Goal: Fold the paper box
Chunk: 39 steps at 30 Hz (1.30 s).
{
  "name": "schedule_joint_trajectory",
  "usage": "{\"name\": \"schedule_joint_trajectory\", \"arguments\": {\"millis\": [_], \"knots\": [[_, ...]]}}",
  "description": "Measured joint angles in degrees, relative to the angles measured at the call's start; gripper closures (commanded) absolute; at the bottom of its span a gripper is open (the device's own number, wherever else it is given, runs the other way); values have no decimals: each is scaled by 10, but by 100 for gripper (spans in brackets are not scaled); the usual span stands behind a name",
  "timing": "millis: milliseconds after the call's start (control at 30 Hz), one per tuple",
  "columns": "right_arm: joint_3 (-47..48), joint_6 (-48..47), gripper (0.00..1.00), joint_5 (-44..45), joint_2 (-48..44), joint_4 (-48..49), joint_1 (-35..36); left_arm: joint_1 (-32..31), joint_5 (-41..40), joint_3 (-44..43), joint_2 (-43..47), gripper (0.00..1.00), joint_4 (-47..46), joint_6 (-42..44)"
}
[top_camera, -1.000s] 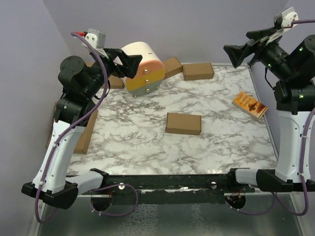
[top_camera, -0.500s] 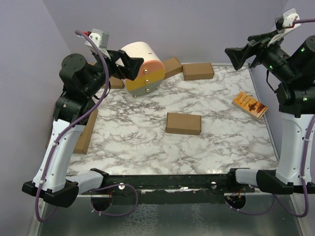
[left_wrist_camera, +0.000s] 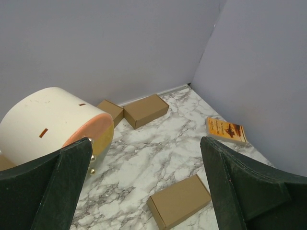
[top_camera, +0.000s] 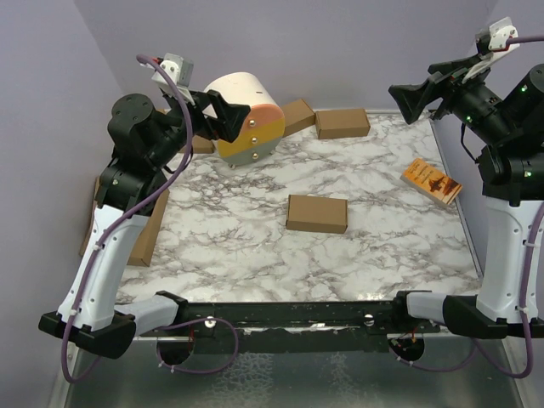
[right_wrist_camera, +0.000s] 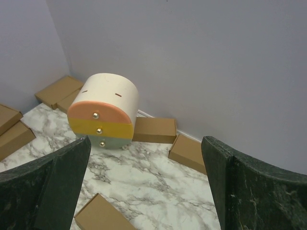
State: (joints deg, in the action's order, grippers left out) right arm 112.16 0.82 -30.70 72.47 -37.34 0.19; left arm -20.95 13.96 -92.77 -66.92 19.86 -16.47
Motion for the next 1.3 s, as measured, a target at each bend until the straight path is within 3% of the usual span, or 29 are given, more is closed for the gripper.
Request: {"name": "schedule_joint_trajectory", "arguments": {"millis": [1000, 1300], "knots": [[-34, 4, 0, 10, -19, 2, -12, 0, 19, 68, 6, 1, -36, 19], [-67, -40, 0, -65, -24, 5, -14, 0, 35, 83, 9, 1, -51, 16]]}}
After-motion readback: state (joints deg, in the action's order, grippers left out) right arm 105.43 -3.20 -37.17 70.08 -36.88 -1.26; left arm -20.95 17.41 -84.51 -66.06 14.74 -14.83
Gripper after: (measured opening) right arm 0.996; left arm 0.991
